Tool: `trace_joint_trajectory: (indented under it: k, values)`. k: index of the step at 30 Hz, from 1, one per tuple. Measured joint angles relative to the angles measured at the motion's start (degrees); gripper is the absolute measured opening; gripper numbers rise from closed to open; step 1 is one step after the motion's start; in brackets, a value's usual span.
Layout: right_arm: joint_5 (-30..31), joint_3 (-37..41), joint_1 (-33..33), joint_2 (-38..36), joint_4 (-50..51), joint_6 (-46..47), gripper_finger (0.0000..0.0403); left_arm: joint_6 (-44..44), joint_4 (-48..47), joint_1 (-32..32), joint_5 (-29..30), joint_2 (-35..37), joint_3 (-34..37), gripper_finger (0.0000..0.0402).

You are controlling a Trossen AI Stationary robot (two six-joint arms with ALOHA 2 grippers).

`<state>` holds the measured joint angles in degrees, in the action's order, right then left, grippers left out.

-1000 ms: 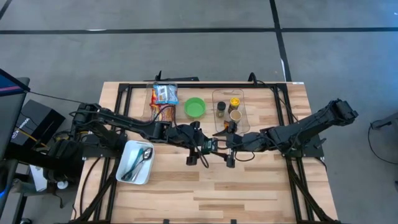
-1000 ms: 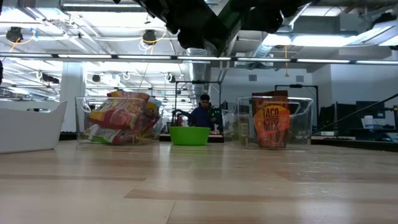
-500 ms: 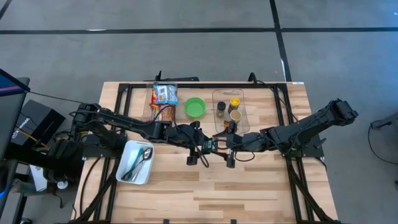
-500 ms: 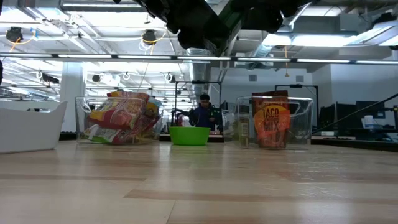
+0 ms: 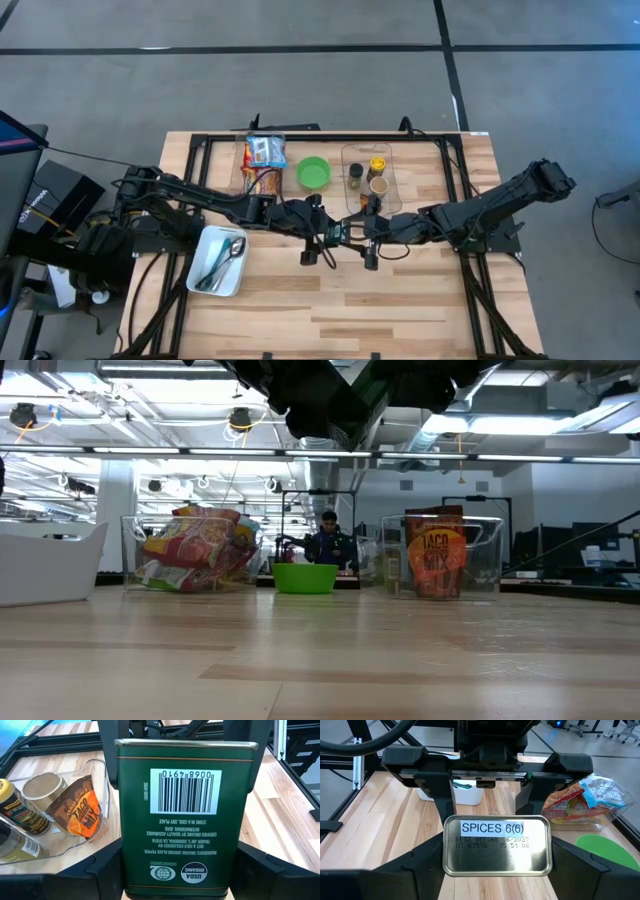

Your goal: Pick & Place Food Item

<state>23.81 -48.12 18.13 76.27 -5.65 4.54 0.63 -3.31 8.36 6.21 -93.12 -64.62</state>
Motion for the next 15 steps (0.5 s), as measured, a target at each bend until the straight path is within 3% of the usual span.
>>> trace_joint_trajectory:
  k: [15]
  values:
    - [0.03, 0.0, 0.24, 0.0, 0.02, -0.04, 0.0285, 0.43, -0.07, 0.0, 0.25, 0.0, 0.0, 0.0277]
